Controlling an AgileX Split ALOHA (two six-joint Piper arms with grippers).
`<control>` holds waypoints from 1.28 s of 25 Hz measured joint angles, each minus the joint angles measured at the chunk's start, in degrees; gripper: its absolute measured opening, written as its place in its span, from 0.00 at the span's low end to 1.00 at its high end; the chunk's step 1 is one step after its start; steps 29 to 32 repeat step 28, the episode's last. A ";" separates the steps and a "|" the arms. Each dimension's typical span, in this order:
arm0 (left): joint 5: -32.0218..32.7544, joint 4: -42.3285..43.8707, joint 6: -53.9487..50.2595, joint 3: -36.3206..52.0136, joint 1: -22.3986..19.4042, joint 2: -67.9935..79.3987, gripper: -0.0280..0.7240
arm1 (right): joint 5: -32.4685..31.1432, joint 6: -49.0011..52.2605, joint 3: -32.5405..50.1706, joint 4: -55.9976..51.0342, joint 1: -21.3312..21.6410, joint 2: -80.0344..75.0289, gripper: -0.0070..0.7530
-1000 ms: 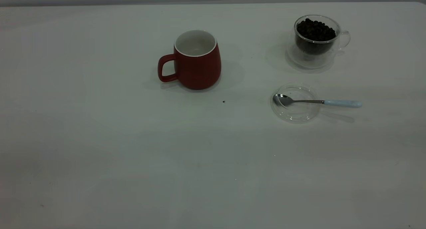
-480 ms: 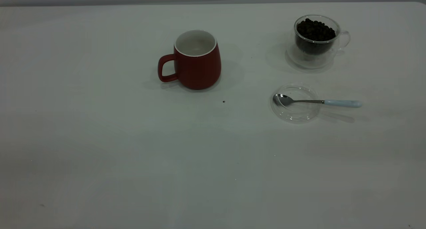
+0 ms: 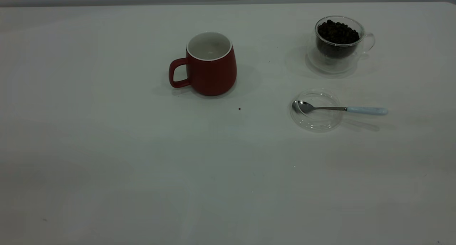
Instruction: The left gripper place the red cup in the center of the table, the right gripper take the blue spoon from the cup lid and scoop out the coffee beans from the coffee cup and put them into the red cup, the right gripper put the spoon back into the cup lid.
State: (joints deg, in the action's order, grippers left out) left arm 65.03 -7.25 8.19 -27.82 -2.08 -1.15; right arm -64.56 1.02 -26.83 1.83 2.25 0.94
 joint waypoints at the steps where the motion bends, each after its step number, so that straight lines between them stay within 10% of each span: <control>1: 0.00 0.00 0.00 0.00 0.00 0.00 0.82 | 0.00 0.00 0.00 0.00 -0.62 0.00 0.75; 10: 0.00 -0.05 -0.06 0.00 0.00 0.00 0.82 | 0.00 0.00 0.00 0.00 -8.41 0.00 0.75; 32: 0.00 -0.05 -0.06 0.00 0.00 0.00 0.82 | 0.00 0.00 0.00 0.00 -8.52 0.00 0.75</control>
